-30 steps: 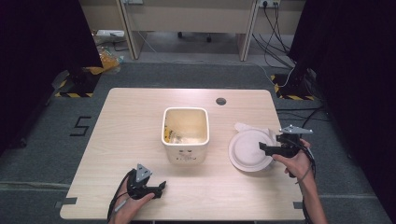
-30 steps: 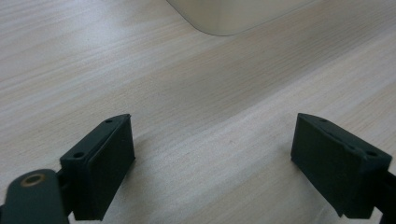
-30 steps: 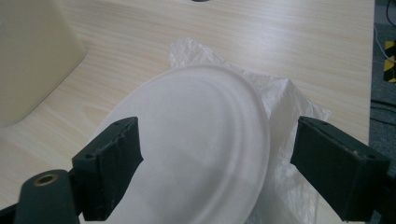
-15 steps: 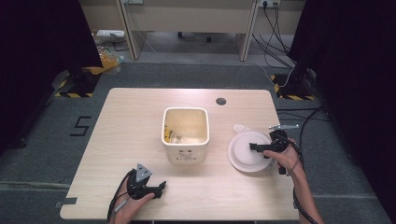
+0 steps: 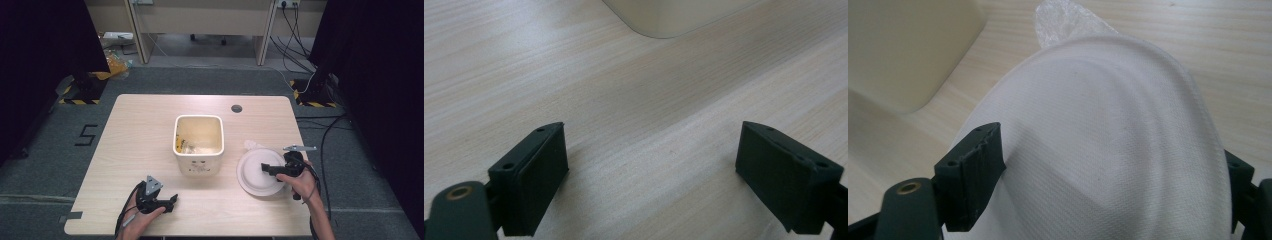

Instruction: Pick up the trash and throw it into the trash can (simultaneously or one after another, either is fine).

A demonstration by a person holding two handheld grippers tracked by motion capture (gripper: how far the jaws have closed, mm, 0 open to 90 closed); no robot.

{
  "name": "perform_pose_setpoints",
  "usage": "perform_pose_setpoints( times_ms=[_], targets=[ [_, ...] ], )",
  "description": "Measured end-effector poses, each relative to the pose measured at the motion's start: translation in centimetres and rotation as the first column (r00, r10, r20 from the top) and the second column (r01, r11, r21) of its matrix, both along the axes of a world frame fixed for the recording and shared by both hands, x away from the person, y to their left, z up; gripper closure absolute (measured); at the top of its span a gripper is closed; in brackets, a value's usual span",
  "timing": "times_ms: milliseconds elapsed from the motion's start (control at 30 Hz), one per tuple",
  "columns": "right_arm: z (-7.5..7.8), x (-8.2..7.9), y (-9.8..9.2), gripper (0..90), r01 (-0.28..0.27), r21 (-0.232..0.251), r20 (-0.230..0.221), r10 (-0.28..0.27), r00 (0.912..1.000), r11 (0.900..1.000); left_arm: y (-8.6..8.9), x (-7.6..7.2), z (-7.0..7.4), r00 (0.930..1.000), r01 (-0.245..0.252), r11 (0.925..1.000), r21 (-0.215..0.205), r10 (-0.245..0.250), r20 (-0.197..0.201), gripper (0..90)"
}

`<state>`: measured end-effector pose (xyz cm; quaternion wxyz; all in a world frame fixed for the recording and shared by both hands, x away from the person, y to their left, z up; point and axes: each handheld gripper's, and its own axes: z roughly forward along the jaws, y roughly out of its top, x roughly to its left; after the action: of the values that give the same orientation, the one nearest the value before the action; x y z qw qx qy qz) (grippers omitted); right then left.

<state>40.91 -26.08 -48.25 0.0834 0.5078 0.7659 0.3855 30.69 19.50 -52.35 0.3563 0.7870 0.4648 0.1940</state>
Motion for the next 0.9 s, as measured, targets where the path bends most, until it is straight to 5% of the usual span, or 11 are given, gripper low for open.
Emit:
perform_pose_setpoints(
  times_ms=[333,667,900],
  targets=[
    [-0.3,-3.7,3.1,19.6,-0.061,0.009,0.021,0.061,0.9979,0.998,0.0,0.0,0.0,1.0,0.0,1.0,0.0,0.0,0.0,12.4],
    [-0.5,-7.4,7.0,19.6,-0.18,0.017,0.02,0.18,0.9835,0.984,0.0,0.0,0.0,1.0,0.001,1.0,0.002,-0.001,0.0,12.4],
    [-0.5,-8.1,8.5,19.7,-0.231,0.016,0.008,0.231,0.9729,0.973,0.0,0.0,0.0,1.0,0.0,1.0,0.001,0.0,0.0,12.4]
  ],
)
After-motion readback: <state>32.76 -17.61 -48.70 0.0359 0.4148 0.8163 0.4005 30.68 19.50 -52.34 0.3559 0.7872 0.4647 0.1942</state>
